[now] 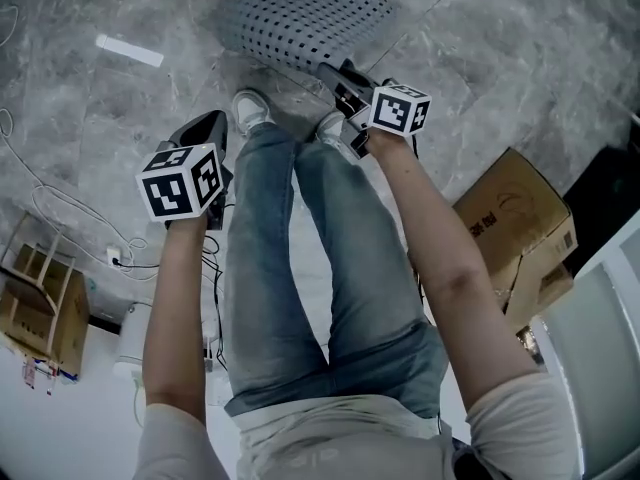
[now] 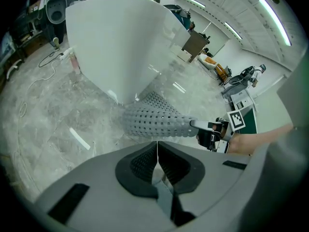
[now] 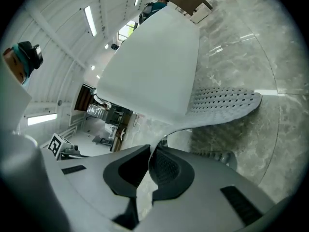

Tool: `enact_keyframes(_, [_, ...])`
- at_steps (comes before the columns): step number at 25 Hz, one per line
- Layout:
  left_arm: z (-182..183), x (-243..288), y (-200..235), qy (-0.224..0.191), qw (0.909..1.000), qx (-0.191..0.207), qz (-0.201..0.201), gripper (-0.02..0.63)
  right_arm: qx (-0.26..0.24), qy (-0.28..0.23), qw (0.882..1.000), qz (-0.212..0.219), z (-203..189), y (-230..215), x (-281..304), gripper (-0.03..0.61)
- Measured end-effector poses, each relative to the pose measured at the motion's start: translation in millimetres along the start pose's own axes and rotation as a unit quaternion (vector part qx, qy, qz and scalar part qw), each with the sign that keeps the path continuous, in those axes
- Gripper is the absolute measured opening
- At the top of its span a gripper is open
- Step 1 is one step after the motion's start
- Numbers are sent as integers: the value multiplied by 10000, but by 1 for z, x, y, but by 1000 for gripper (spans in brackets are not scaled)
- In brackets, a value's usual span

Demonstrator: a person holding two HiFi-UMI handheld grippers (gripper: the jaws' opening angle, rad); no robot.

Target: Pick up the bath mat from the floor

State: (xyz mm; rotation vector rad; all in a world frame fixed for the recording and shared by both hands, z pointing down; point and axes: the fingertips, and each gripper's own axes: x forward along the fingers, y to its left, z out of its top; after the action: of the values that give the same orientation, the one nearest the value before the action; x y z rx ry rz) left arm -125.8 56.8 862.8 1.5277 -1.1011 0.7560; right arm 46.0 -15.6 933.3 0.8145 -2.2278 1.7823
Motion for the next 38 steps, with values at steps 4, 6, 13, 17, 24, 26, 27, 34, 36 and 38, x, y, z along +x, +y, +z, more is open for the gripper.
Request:
enact_keyframes(4, [-3, -16, -11, 14, 10000, 36, 65, 17, -16, -52, 9999, 99, 8, 23, -24, 37])
enact_keyframes(6, [-2, -25, -16, -7, 9999, 49, 96, 17, -37, -88, 9999, 144, 13, 37, -33, 37])
enact_keyframes(13, [8, -68, -34, -135, 9999, -17, 87, 17, 65, -407, 9989, 226, 37, 89, -63, 37])
enact_keyframes(17, [17, -96, -46, -266, 9996, -26, 129, 17, 94, -553, 9983, 132, 51, 117, -82, 37])
enact_keyframes(24, [27, -133, -69, -464, 9988, -76, 153, 17, -41, -849, 9964, 50, 81, 168, -129, 38])
enact_keyframes(26, [30, -143, -75, -512, 9985, -94, 156, 17, -44, -852, 9963, 44, 85, 184, -142, 40])
enact_keyframes(27, [31, -148, -79, -528, 9984, -93, 157, 17, -30, -858, 9963, 49, 87, 192, -149, 40])
enact_keyframes(34, [46, -188, -107, -694, 9975, -73, 142, 17, -32, -913, 9958, 100, 94, 250, -196, 41])
enact_keyframes(36, [51, -203, -117, -715, 9974, 21, 131, 17, -56, -942, 9954, 141, 95, 269, -208, 41])
enact_keyframes(38, [55, -218, -127, -715, 9972, 166, 122, 17, -70, -998, 9948, 163, 99, 289, -221, 41])
